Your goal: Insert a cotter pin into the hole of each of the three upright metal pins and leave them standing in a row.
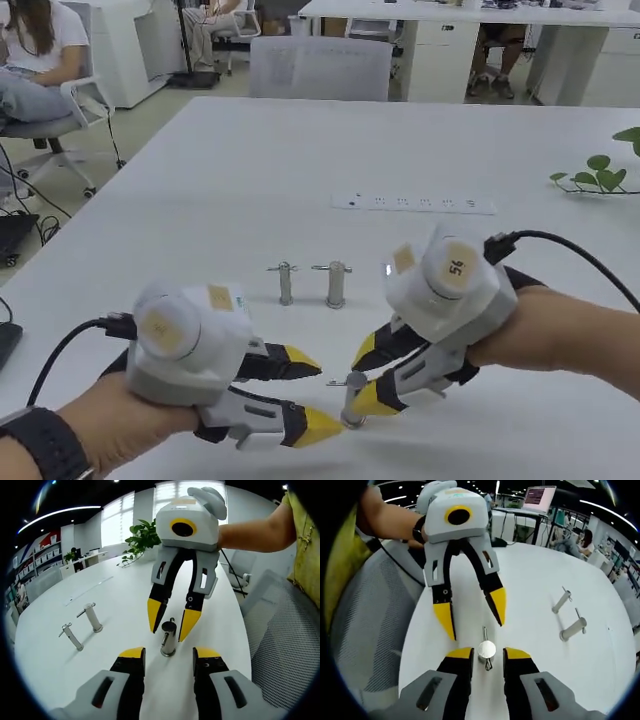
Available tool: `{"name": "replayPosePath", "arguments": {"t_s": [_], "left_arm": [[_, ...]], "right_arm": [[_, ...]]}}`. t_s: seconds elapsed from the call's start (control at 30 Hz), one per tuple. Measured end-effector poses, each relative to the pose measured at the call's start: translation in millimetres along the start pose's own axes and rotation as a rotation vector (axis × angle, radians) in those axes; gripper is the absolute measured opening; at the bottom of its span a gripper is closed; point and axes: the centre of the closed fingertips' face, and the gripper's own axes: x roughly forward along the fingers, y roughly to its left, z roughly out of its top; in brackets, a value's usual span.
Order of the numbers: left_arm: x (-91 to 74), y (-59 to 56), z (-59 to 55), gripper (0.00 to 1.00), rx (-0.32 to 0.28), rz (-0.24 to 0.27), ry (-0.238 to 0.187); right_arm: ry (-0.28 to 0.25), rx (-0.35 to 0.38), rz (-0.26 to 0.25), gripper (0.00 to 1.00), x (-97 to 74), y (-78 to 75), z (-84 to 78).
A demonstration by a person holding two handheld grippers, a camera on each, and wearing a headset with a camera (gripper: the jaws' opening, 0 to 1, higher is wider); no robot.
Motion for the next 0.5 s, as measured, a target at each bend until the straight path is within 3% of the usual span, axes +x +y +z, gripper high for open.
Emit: {"name": "replayPosePath", "arguments": {"t_s": [0.5], "left_arm": [[0.0,-2.5,-4.5,0.46,-0.053,-0.005,-0.018]], "right_arm": [[-0.072,0.034,-0.009,0.22,6.7,-0.1,1.3]]}}
